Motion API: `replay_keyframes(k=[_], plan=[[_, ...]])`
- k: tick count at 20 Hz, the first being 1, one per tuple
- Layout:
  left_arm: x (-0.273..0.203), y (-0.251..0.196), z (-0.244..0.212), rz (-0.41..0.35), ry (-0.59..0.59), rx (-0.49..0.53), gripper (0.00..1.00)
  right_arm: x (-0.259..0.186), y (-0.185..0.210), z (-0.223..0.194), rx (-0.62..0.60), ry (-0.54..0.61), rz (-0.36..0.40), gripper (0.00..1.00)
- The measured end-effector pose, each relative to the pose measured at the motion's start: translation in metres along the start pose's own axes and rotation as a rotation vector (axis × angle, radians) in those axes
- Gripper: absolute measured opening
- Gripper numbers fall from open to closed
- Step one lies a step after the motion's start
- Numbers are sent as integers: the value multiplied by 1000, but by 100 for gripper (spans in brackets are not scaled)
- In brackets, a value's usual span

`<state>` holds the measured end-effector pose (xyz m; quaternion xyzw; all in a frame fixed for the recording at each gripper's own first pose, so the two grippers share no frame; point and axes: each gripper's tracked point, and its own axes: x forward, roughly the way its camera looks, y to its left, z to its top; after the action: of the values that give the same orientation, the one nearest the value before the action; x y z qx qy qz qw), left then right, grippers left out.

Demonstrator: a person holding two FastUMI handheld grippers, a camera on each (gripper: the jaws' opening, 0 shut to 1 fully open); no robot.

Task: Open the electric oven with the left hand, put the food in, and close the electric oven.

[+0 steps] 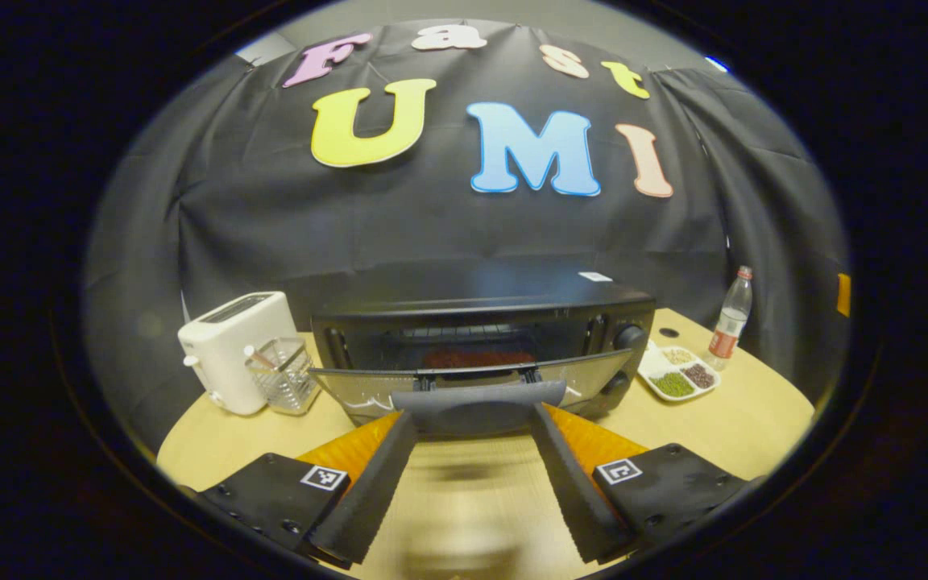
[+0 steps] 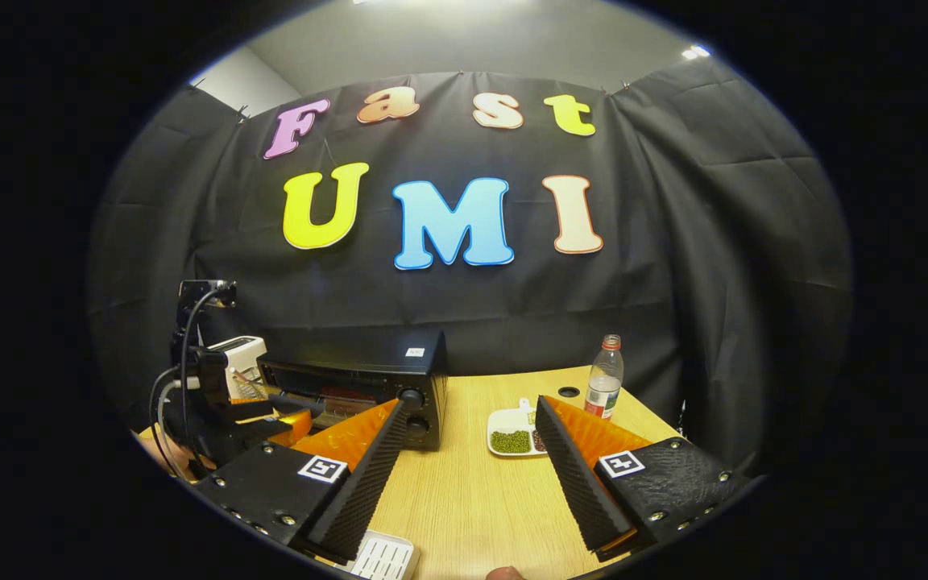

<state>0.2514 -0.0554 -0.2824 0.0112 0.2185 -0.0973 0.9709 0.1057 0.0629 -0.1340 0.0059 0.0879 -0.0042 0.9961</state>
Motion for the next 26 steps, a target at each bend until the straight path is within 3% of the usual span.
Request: replay_keyframes(k=[2, 3, 6, 10, 11, 12, 13, 17, 23, 26], plan=[[5, 0, 16, -8, -41, 9, 100, 0, 1, 2, 4, -5, 0, 98], [4, -1, 23, -10, -53, 21, 90, 0, 1, 4, 7, -8, 4, 98], [-11, -3, 46, -4, -101, 36, 100, 2, 0, 10, 10, -23, 15, 98], [-68, -13, 87, 20, -204, 31, 100, -9, -5, 32, 19, -79, 44, 98], [-87, -15, 99, 34, -235, 29, 96, -15, -7, 37, 15, -92, 56, 98], [-106, -18, 110, 50, -266, 26, 100, -21, -9, 42, 4, -107, 73, 98], [-126, -21, 118, 67, -289, 23, 96, -27, -14, 47, -16, -118, 81, 98], [-196, -45, 137, 100, -344, 4, 100, -56, -36, 65, -77, -177, 93, 98], [-281, -81, 142, 129, -401, -1, 100, -104, -61, 67, -69, -210, 139, 98], [-318, -92, 144, 143, -426, 5, 100, -124, -76, 70, -72, -214, 127, 98]])
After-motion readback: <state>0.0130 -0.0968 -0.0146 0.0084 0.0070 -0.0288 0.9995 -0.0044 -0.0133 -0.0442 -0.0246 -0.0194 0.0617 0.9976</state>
